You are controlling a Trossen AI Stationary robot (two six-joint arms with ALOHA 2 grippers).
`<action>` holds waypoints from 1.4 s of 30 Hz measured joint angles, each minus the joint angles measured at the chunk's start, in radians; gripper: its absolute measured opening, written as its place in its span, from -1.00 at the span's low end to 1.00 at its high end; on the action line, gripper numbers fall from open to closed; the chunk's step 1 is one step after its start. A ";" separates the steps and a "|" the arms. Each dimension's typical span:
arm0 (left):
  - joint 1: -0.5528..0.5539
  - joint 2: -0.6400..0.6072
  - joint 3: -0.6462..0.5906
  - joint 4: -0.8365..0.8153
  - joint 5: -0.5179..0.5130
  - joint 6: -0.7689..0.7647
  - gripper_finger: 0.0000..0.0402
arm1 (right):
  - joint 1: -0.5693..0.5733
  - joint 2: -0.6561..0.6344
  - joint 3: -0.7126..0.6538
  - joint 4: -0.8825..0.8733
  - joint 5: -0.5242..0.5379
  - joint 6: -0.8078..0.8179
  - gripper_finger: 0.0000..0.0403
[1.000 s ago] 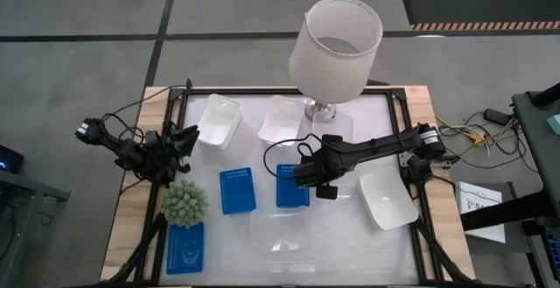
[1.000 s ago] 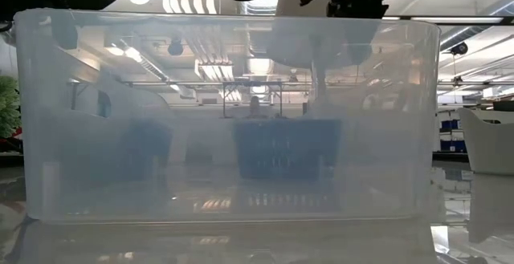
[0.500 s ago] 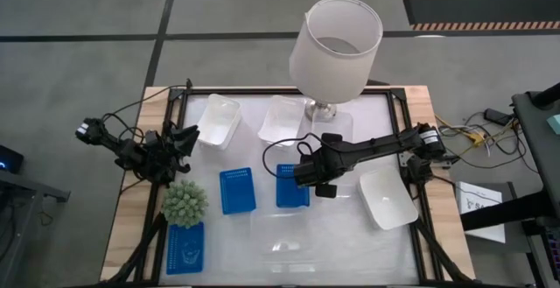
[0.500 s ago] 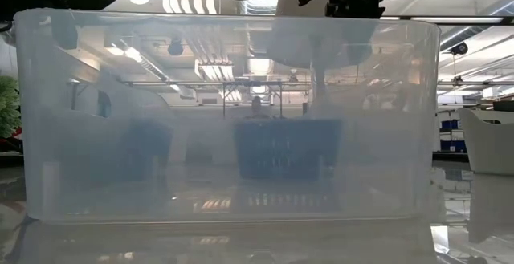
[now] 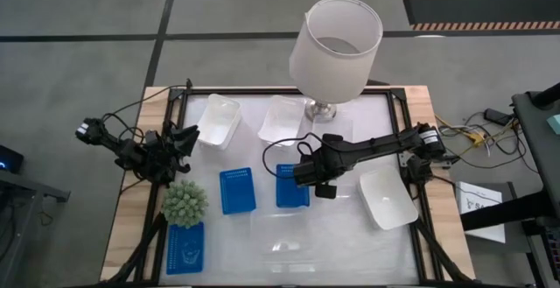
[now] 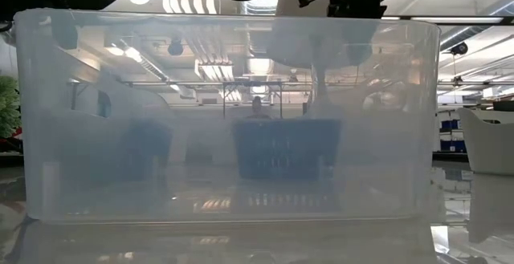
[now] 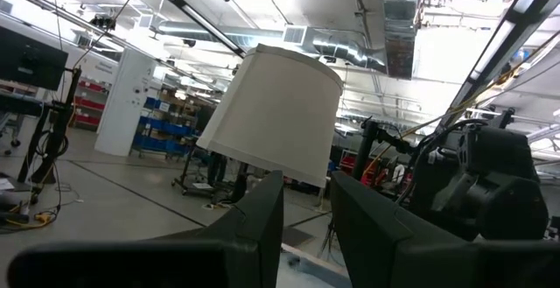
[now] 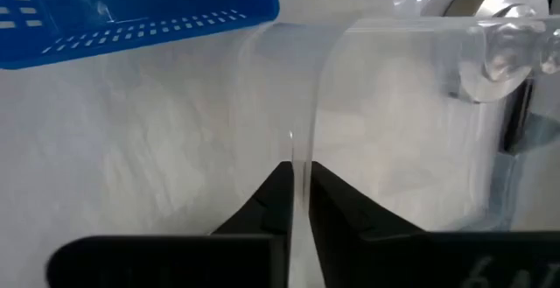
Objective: Stack baskets by color
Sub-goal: Stack the bottom right transparent bin on the top transparent bin
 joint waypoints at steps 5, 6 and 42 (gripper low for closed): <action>0.000 0.000 0.000 0.000 0.000 0.000 -0.60 | -0.001 0.000 0.000 0.005 -0.003 0.007 -0.64; 0.000 0.000 0.000 0.000 0.000 0.000 -0.60 | -0.001 0.000 0.000 0.006 -0.003 0.007 -0.60; 0.000 0.000 0.000 0.000 0.000 0.000 -0.60 | 0.000 0.000 -0.021 0.060 -0.022 -0.021 -0.96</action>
